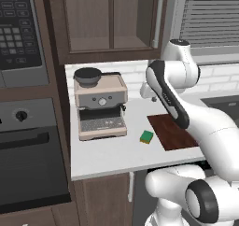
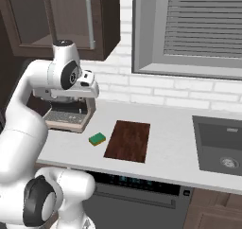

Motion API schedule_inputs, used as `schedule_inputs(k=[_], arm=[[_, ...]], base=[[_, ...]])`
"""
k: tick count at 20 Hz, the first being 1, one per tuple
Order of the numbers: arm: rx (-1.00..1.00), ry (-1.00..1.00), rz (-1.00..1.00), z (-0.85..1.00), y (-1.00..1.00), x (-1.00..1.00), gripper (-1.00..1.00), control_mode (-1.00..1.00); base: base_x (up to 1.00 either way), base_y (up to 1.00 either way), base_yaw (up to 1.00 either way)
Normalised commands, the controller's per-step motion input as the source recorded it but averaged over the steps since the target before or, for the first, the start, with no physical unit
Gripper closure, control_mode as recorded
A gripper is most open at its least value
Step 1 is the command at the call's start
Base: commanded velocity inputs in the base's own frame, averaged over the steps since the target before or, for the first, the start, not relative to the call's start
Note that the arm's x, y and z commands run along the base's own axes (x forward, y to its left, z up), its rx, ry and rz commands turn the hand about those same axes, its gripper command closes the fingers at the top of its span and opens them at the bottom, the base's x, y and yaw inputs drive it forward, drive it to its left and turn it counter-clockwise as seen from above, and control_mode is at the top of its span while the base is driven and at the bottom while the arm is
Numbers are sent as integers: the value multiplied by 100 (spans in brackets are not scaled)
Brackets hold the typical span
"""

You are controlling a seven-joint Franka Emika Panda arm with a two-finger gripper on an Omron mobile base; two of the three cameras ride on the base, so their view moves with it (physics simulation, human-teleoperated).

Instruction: Pick up the sponge from the counter and clean the cutting board by briefly scrubbing or pressing down on the cutting board. Once finished, release the sponge.

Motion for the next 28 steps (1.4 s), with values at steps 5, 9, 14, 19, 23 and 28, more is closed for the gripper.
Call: schedule_inputs(k=[5, 9, 14, 19, 23, 28], arm=[[0, -11, -5, 1, 0, -33, -100, -100], [0, -1, -32, -19, 0, -63, -100, -100], [0, 3, -34, -42, 0, -36, -100, -100], [0, 7, -16, -28, 2, 1, -100, -100], [1, 3, -1, -12, 0, 2, -100, -100], [2, 12, -3, -45, -9, 40, -100, -100]], base=[[0, 0, 0], [0, 0, 0], [0, 0, 0], [0, 0, 0], [0, 0, 0], [0, 0, 0]])
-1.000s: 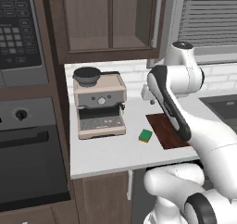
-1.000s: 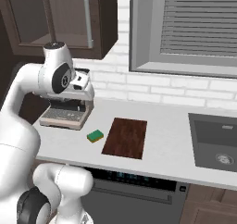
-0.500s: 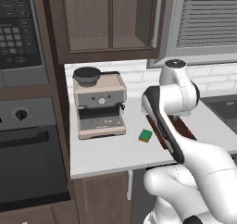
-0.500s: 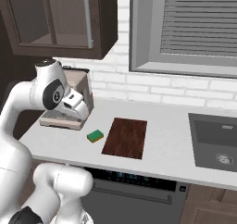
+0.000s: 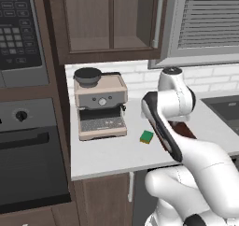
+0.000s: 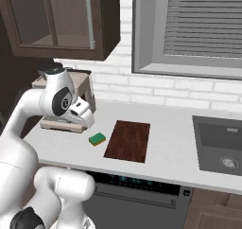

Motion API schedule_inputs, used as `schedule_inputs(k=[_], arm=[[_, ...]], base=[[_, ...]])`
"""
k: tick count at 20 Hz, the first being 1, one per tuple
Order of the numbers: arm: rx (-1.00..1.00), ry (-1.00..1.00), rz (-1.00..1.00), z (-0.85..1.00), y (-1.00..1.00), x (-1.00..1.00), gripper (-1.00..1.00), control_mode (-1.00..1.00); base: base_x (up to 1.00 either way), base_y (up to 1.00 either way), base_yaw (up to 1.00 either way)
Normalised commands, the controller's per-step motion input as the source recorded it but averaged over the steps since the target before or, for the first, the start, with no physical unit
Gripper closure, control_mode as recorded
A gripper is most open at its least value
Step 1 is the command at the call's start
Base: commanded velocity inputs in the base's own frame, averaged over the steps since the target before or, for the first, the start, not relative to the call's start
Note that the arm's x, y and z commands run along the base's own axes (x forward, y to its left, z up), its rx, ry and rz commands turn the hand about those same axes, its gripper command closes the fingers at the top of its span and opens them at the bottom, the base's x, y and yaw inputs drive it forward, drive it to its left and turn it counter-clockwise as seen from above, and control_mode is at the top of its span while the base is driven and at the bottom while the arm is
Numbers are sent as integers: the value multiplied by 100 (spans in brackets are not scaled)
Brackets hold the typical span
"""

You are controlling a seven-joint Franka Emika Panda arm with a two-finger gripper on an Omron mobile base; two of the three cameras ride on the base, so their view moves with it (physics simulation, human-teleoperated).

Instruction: Pick up the sponge from the counter and clean the cutting board by briefly scrubbing or pressing down on the cutting board. Once finished, release the sponge.

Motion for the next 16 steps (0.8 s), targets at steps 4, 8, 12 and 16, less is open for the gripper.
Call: schedule_inputs(k=[4, 8, 12, 16], arm=[[0, 10, -6, -30, 0, 32, -100, -100], [0, 8, -6, -27, 0, 39, -100, -100], [2, 9, -7, -35, 0, 29, -100, -100], [10, 2, -6, -39, 0, 4, -100, -100]], base=[[0, 0, 0], [0, 0, 0], [0, 0, 0], [0, 0, 0]])
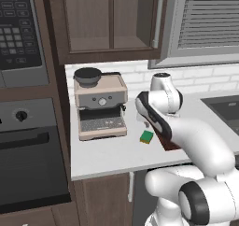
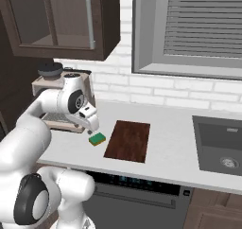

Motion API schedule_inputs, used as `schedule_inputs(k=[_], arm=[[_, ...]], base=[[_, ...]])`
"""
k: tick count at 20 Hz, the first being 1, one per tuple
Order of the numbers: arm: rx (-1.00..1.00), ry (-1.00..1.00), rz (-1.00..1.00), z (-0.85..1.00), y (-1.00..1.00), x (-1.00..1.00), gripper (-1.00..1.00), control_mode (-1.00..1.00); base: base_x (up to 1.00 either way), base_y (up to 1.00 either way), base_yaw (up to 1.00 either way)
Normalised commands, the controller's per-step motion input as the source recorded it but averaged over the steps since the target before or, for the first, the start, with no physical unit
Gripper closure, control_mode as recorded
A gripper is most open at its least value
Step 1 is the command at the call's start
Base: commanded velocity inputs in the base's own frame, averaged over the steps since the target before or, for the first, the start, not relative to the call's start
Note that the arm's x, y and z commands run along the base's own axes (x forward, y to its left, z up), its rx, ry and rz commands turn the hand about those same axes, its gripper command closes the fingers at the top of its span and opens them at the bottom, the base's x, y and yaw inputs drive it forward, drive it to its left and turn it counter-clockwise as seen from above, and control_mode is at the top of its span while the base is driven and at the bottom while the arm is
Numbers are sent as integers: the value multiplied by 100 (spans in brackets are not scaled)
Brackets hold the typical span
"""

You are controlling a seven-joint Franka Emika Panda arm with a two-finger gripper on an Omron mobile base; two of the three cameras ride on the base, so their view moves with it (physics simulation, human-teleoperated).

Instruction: Pick up the sponge from the counter and clean the cutting board by briefly scrubbing or pressing down on the cutting board. Once finished, release the sponge.

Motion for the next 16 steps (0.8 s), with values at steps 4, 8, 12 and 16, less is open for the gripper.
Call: schedule_inputs(k=[4, 8, 12, 16], arm=[[12, 1, -4, -41, 0, 8, -100, -100], [4, 0, -2, -21, 0, 2, -100, -100], [1, 0, 0, -5, 0, 6, -100, -100], [0, 0, 0, -26, 0, 30, -100, -100]], base=[[0, 0, 0], [0, 0, 0], [0, 0, 0], [0, 0, 0]])
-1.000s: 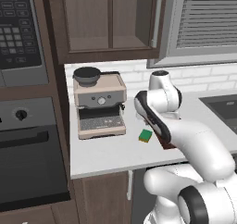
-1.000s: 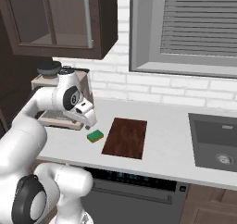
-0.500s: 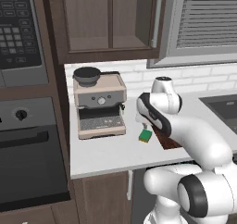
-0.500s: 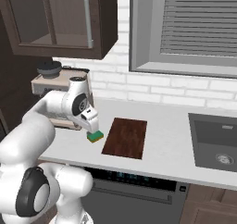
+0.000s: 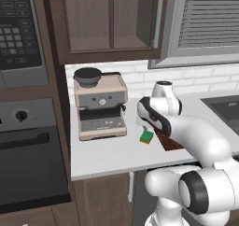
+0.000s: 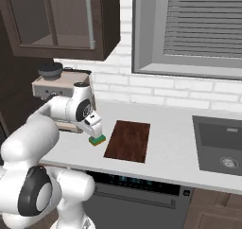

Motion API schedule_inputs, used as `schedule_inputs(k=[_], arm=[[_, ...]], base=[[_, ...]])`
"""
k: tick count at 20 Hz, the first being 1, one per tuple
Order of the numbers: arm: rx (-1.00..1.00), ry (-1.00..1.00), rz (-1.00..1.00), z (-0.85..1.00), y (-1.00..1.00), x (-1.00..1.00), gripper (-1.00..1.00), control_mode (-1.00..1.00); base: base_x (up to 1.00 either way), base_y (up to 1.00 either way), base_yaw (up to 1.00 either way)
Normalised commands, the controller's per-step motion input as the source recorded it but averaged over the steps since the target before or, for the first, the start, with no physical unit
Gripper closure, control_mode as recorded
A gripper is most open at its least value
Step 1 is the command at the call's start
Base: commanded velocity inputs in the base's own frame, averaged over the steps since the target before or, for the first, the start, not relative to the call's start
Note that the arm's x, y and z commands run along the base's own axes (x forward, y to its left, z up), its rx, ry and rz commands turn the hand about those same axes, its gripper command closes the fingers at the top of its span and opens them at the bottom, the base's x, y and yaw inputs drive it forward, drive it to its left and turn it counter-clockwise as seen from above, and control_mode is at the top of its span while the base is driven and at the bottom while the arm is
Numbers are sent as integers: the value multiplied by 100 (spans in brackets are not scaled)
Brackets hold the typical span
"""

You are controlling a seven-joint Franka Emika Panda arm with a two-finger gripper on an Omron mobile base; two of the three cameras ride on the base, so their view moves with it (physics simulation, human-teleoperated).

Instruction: Pick up the sponge from the counter and clean the cutting board by briefly scrubbing or pressing down on the cutting board. Once finished, release the sponge.

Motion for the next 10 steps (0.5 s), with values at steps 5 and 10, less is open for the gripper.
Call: schedule_inputs(k=[5, 10], arm=[[0, 0, 0, -18, 0, 38, -100, -100], [0, 0, 0, -16, 0, 31, -100, -100]], base=[[0, 0, 0], [0, 0, 0]])
